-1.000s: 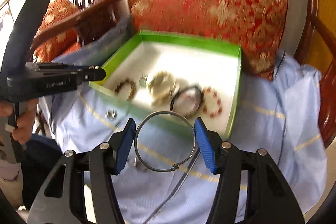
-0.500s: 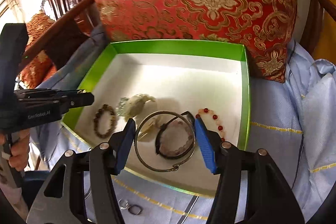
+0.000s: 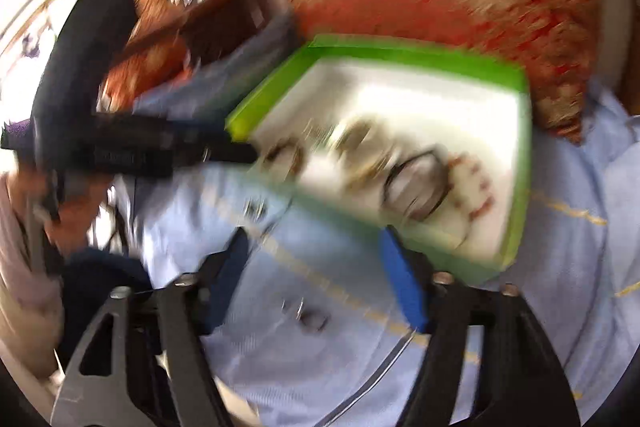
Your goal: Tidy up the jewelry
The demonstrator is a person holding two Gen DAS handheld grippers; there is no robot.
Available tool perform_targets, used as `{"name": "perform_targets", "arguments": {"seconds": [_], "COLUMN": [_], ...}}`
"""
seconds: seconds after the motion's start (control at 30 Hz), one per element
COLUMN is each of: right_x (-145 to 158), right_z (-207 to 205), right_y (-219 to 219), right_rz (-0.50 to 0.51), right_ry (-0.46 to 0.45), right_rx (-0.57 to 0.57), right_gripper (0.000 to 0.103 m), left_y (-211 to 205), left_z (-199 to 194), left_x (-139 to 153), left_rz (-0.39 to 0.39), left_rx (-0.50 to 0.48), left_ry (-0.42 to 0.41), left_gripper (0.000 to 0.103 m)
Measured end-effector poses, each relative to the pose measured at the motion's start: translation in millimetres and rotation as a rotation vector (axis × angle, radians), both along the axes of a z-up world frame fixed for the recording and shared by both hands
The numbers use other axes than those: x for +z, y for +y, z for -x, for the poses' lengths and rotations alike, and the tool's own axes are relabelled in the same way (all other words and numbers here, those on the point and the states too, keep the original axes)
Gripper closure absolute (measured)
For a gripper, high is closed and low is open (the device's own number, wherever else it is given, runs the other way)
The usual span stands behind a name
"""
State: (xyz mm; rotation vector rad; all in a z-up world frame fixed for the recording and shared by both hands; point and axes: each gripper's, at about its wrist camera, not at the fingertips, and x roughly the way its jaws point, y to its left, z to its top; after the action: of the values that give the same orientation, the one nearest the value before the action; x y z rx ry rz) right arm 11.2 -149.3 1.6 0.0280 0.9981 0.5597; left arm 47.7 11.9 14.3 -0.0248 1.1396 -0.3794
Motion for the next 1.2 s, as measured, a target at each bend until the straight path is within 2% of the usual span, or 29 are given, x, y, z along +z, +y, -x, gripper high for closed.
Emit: {"name": "perform_targets", "arguments": {"seconds": [0.07, 0.17, 0.23, 0.3, 0.33, 0.4, 0.5, 0.67, 0.73, 0.83, 0.87, 0.93, 1.2], "right_x": [-24, -46, -52, -52, -52, -50, -46, -42, -41, -41, -41, -40, -51], "right_z": [8, 14, 16, 15, 14, 12, 9, 7, 7, 7, 6, 6, 7], "right_y": [13, 25, 24, 19, 16, 12, 10, 9, 6, -2, -4, -9, -21], "right_rz": [0.072, 0.140, 0.149, 0.139, 0.134, 0.128, 0.122, 0.118, 0.117, 0.120, 0.121, 0.120, 0.157], "right_ry": [0.040, 0.080, 0.098, 0.107, 0.111, 0.111, 0.112, 0.106, 0.108, 0.117, 0.118, 0.121, 0.155], "right_rx": [0.028, 0.045, 0.035, 0.019, 0.011, -0.001, -0.012, -0.017, -0.024, -0.048, -0.057, -0.069, -0.113], "right_gripper": [0.047, 0.047, 0.047, 0.047, 0.047, 0.047, 0.047, 0.046, 0.046, 0.039, 0.037, 0.037, 0.037], "left_y": [-3, -5, -5, -5, -4, -7, 0, 1, -8, -26, -31, -36, -19], "left_z": [1, 2, 5, 7, 8, 10, 2, -7, -4, 7, 12, 18, -7], "left_x": [-7, -7, -8, -16, -20, -30, -52, -73, -76, -66, -60, -49, -63], "left_rz": [-0.041, -0.040, -0.021, 0.054, 0.064, 0.005, -0.076, -0.104, -0.072, 0.099, 0.125, 0.118, 0.014], "left_rx": [-0.001, -0.006, -0.012, -0.050, -0.062, -0.050, 0.020, 0.055, 0.018, -0.112, -0.149, -0.167, 0.024], "left_ry": [0.010, 0.011, 0.032, 0.104, 0.119, 0.130, 0.186, 0.238, 0.245, 0.253, 0.235, 0.180, 0.160], "left_gripper": [0.043, 0.039, 0.041, 0.043, 0.043, 0.042, 0.042, 0.038, 0.038, 0.038, 0.037, 0.029, 0.029]}}
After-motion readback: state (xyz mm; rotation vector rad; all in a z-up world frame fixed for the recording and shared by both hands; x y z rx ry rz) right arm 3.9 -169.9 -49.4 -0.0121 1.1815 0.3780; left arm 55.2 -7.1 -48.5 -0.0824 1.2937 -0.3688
